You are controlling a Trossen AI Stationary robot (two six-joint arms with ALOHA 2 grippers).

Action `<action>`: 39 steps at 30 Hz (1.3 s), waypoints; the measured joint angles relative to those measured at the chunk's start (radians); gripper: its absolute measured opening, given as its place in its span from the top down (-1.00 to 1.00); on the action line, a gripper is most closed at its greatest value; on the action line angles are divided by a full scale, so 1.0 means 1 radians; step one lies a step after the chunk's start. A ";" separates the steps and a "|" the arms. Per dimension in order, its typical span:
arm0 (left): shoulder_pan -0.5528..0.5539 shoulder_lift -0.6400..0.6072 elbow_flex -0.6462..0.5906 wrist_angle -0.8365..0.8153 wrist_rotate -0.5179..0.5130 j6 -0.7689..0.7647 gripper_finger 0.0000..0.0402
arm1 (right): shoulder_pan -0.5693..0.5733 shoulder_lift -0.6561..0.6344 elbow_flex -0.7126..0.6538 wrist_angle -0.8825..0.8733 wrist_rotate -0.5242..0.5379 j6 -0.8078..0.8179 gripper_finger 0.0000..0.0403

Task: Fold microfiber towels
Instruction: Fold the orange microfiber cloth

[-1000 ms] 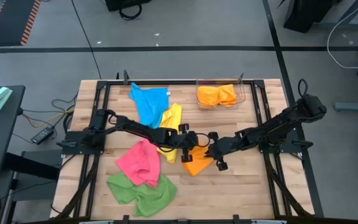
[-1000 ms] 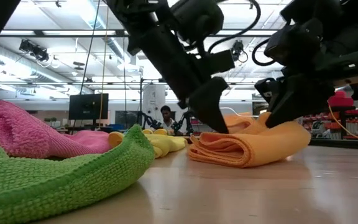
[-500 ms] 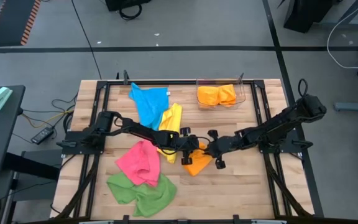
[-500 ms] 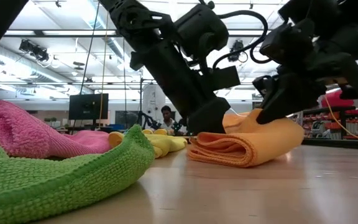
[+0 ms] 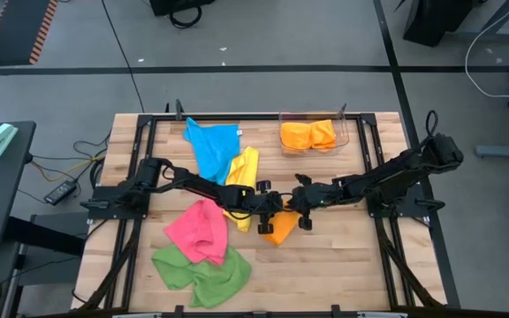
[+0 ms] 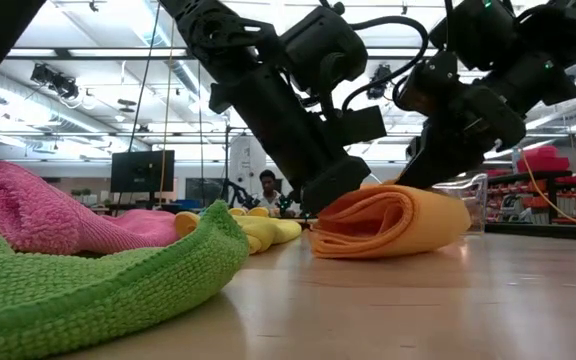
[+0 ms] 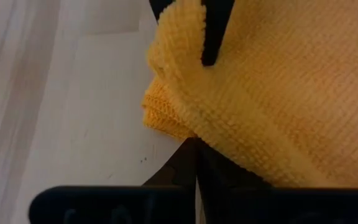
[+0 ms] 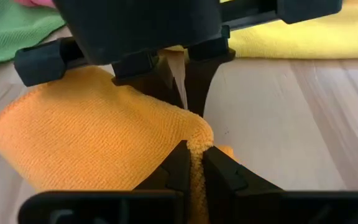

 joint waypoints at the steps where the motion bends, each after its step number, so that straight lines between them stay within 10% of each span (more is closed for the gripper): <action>1: 0.000 0.000 0.000 0.001 0.000 0.001 0.94 | 0.000 0.005 0.000 0.004 0.000 -0.003 0.81; 21: 0.000 0.001 -0.001 0.017 0.001 0.000 0.92 | -0.018 0.174 0.002 0.093 0.060 -0.026 0.79; 39: -0.038 -0.096 -0.001 -0.010 0.000 0.026 0.83 | -0.018 0.172 0.002 0.059 0.040 -0.014 0.24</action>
